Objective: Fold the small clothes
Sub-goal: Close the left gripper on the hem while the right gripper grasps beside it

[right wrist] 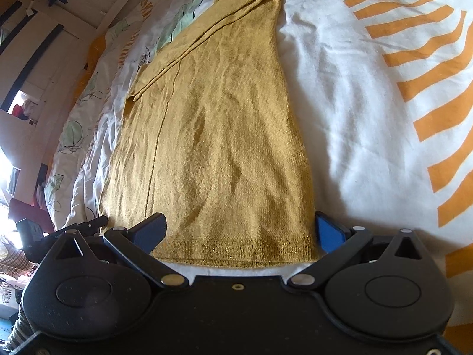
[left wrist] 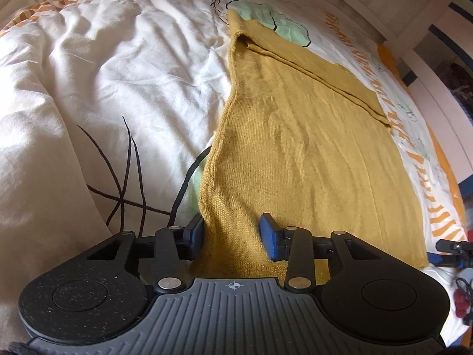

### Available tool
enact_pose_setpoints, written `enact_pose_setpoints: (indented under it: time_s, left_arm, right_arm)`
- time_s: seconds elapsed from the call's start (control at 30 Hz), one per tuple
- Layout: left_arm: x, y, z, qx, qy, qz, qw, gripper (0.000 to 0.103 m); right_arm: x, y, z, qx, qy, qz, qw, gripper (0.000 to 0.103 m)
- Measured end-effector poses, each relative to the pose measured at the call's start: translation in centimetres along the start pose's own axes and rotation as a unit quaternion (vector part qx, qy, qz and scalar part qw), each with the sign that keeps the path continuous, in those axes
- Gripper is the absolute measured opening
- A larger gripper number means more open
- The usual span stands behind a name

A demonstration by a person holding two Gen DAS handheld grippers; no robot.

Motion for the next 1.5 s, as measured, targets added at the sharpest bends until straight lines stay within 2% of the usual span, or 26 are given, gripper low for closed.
enact_pose_setpoints:
  time_s: [0.3, 0.5, 0.6, 0.83, 0.97, 1.03, 1.2, 1.3, 1.33, 1.37, 1.4, 1.43, 1.5]
  left_arm:
    - [0.3, 0.3, -1.2, 0.015, 0.007, -0.002, 0.9999, 0.034]
    - [0.3, 0.4, -1.0, 0.024, 0.007, -0.009, 0.9996, 0.019]
    - [0.3, 0.6, -1.1, 0.023, 0.002, -0.014, 0.9996, 0.016]
    - [0.1, 1.7, -1.6, -0.009, -0.014, -0.048, 0.9987, 0.015]
    - [0.0, 1.7, -0.9, -0.026, 0.001, -0.041, 0.9988, 0.015]
    - [-0.1, 1.4, -0.7, -0.028, 0.005, -0.028, 0.9992, 0.015]
    - [-0.2, 1.7, -0.2, -0.02, 0.011, -0.036, 0.9991, 0.016]
    - [-0.3, 1.7, -0.2, -0.016, 0.013, -0.039, 0.999, 0.015]
    - [-0.3, 1.8, -0.2, -0.014, 0.011, -0.043, 0.9989, 0.013]
    - [-0.2, 1.7, -0.3, -0.009, 0.012, -0.045, 0.9989, 0.01]
    - [-0.2, 1.8, -0.3, -0.005, 0.012, -0.047, 0.9988, 0.004]
    - [-0.2, 1.7, -0.4, -0.002, 0.011, -0.047, 0.9988, 0.004]
    - [-0.3, 1.5, -0.9, 0.013, 0.003, -0.051, 0.9986, 0.003]
  right_arm:
    - [0.1, 0.0, -0.1, -0.001, 0.001, -0.002, 1.0, 0.103]
    - [0.1, 0.0, -0.1, -0.002, 0.001, -0.001, 1.0, 0.103]
    - [0.0, 0.0, -0.1, -0.002, 0.001, -0.001, 1.0, 0.103]
    - [0.0, -0.2, -0.3, 0.003, -0.006, 0.005, 1.0, 0.099]
    - [-0.1, -0.3, -0.5, 0.004, -0.009, 0.01, 1.0, 0.097]
    - [-0.1, -0.3, -0.4, 0.006, -0.007, 0.009, 1.0, 0.097]
    - [0.0, -0.2, -0.3, 0.01, -0.006, 0.004, 1.0, 0.096]
    - [0.0, -0.2, -0.3, 0.016, -0.007, 0.003, 1.0, 0.086]
    - [0.1, -0.3, -0.3, 0.017, -0.006, 0.005, 1.0, 0.07]
    - [0.1, -0.4, -0.3, 0.019, -0.005, 0.009, 1.0, 0.049]
    - [0.2, -0.7, -0.1, 0.018, -0.001, 0.019, 1.0, 0.035]
    - [0.3, -0.9, 0.0, 0.014, 0.007, 0.029, 0.999, 0.019]
    - [0.4, -0.8, 0.0, 0.013, 0.006, 0.027, 1.0, 0.019]
Point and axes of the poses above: each gripper's, at about its wrist camera, not at the fingertips, and z roughly the way its jaws point, y to its left, x to its underside, the point moved 4 cm from there along z, roughly the way its jaws point, and after that the axes turned 3 degrees about -x, right-handed, at the moved point
